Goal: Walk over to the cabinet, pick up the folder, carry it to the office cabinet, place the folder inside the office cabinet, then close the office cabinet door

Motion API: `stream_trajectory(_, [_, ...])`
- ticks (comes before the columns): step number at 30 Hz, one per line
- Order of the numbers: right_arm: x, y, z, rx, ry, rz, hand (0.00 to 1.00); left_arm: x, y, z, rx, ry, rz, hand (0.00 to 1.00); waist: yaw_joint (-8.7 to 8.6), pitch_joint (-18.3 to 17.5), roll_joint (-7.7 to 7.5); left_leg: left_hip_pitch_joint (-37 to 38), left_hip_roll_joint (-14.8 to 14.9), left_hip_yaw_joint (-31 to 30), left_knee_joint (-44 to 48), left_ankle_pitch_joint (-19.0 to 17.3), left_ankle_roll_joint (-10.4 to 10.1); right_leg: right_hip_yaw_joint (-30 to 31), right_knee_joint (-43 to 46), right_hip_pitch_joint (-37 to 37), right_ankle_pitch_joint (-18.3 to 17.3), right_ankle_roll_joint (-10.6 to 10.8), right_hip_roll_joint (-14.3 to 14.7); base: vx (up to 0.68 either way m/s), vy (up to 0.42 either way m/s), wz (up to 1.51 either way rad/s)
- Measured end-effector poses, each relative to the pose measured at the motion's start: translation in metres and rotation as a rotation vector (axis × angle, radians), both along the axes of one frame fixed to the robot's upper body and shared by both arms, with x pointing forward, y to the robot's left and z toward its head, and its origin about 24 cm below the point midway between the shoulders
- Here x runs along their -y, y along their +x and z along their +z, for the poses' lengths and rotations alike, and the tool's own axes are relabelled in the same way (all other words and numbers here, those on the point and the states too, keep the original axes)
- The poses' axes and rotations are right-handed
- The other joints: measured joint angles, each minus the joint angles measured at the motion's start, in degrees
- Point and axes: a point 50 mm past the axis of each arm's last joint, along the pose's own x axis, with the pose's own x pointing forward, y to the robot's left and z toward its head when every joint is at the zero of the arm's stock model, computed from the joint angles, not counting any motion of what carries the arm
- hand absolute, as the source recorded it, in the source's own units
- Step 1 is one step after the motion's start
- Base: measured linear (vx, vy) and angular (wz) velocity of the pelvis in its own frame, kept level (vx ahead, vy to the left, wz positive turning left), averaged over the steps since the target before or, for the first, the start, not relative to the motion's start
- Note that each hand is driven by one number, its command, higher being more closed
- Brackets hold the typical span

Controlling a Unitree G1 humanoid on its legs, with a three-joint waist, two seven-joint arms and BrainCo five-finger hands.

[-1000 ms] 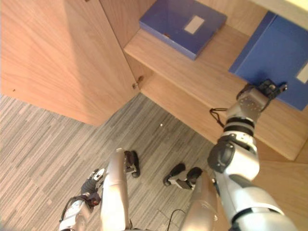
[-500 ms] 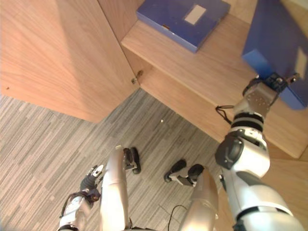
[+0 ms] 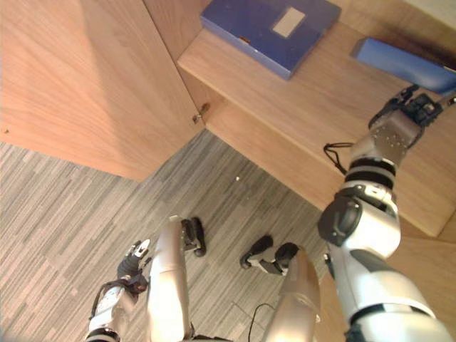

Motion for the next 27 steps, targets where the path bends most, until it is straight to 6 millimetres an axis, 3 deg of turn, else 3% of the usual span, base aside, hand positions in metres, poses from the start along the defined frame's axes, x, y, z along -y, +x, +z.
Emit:
stream_trajectory(1, [-0.002, 0.002, 0.004, -0.048, -0.155, 0.012, 0.00, -0.001, -0.001, 0.000, -0.002, 0.003, 0.000, 0.00, -0.22, 0.07, -0.11, 0.10, 0.18, 0.12, -0.20, 0.02, 0.04, 0.00, -0.42, 0.05, 0.17, 0.29, 0.26, -0.02, 0.068, -0.07])
stream_trajectory(3, [-0.008, 0.009, -0.001, -0.272, -0.647, 0.068, 0.00, -0.004, -0.003, 0.000, -0.001, 0.007, -0.020, 0.00, -0.76, 0.19, -0.32, 0.55, 0.31, 0.42, -0.53, 0.06, 0.06, 0.06, -0.95, 0.38, 0.55, 0.36, 0.46, -0.02, 0.098, -0.06])
stream_trajectory(5, [-0.016, 0.014, -0.006, -0.373, -0.879, 0.117, 0.00, -0.006, -0.003, 0.000, 0.001, 0.011, -0.029, 0.00, -1.03, 0.24, -0.41, 0.80, 0.30, 0.46, -0.66, 0.06, 0.06, 0.07, -1.09, 0.65, 0.57, 0.34, 0.48, 0.00, 0.066, -0.01])
stream_trajectory(6, [-0.027, 0.021, -0.019, -0.506, -1.169, 0.194, 0.00, -0.007, -0.002, 0.001, 0.009, 0.015, -0.053, 0.00, -1.39, 0.39, -0.66, 1.33, 0.30, 0.66, -0.92, 0.08, 0.03, 0.11, -1.24, 1.01, 0.65, 0.20, 0.50, 0.00, 0.066, -0.01])
stream_trajectory(9, [-0.035, 0.022, -0.057, -0.695, -1.488, 0.332, 0.00, -0.006, -0.002, 0.001, 0.009, 0.034, -0.106, 0.00, -1.25, 0.59, -0.92, 2.43, 0.28, 0.94, -1.50, 0.09, 0.01, 0.14, -1.62, 1.88, 0.68, 0.13, 0.60, 0.00, 0.053, 0.01])
stream_trajectory(12, [-0.036, 0.018, -0.084, -0.807, -1.684, 0.409, 0.00, -0.006, -0.003, 0.001, 0.001, 0.052, -0.145, 0.00, -1.08, 0.76, -1.06, 2.72, 0.14, 1.12, -1.92, 0.11, 0.05, 0.10, -1.93, 2.12, 0.68, 0.14, 0.55, -0.01, 0.051, 0.03])
stream_trajectory(16, [-0.038, 0.014, -0.091, -0.836, -1.899, 0.429, 0.00, -0.009, -0.008, -0.004, -0.038, 0.070, -0.176, 0.00, -1.54, 0.88, -1.28, 3.33, 0.10, 1.61, -2.29, 0.23, -0.14, 0.28, -2.14, 2.29, 0.69, 0.14, 0.50, -0.01, 0.068, -0.01])
stream_trajectory(27, [-0.037, 0.011, -0.094, -0.832, -1.948, 0.408, 0.00, -0.009, -0.009, -0.006, -0.048, 0.067, -0.174, 0.00, -1.53, 0.98, -1.44, 3.98, -0.21, 2.14, -3.72, 0.96, -0.48, 0.32, -3.06, 2.37, 0.66, 0.64, 0.61, -0.01, 0.051, 0.00])
